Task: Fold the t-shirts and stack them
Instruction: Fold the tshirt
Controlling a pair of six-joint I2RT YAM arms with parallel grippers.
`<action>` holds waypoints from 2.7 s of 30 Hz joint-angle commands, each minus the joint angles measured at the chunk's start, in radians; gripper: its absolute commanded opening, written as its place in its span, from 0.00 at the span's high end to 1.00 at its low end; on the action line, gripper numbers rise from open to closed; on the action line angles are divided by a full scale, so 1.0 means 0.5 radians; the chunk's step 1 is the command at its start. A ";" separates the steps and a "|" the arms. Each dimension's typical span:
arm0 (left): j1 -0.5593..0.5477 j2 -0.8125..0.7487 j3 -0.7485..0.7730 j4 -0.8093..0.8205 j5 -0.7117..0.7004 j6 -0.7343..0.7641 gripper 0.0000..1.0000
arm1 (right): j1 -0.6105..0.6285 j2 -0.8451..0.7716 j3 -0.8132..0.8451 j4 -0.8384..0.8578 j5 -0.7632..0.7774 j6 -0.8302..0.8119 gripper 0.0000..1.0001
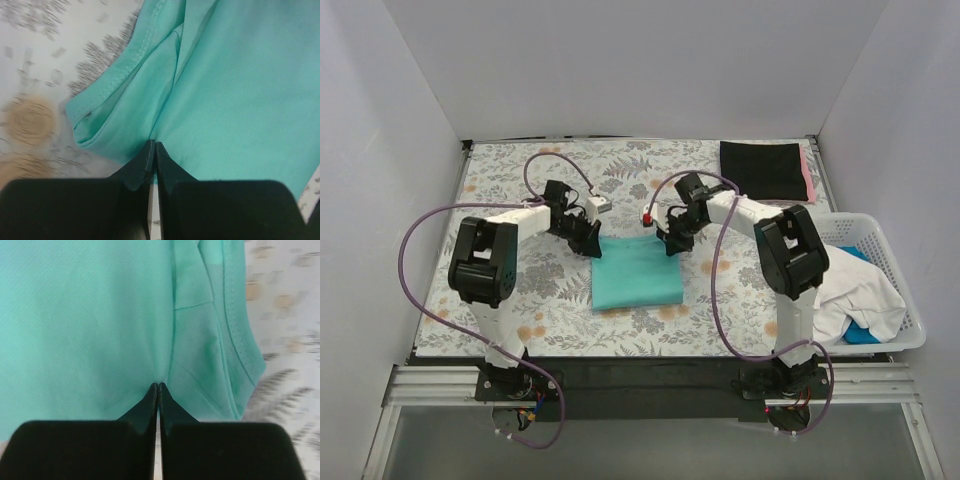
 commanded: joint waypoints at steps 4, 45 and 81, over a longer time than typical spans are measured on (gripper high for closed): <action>-0.074 -0.510 -0.354 -0.243 0.104 0.111 1.00 | 0.198 -0.467 -0.548 -0.058 -0.087 0.264 0.99; -0.672 -0.330 -0.235 -0.356 0.163 1.085 0.50 | 0.119 0.462 0.390 -0.267 -0.910 1.525 0.71; -0.666 -0.747 -0.382 0.294 0.031 0.888 1.00 | 0.155 0.674 0.338 -0.276 -0.842 1.313 0.74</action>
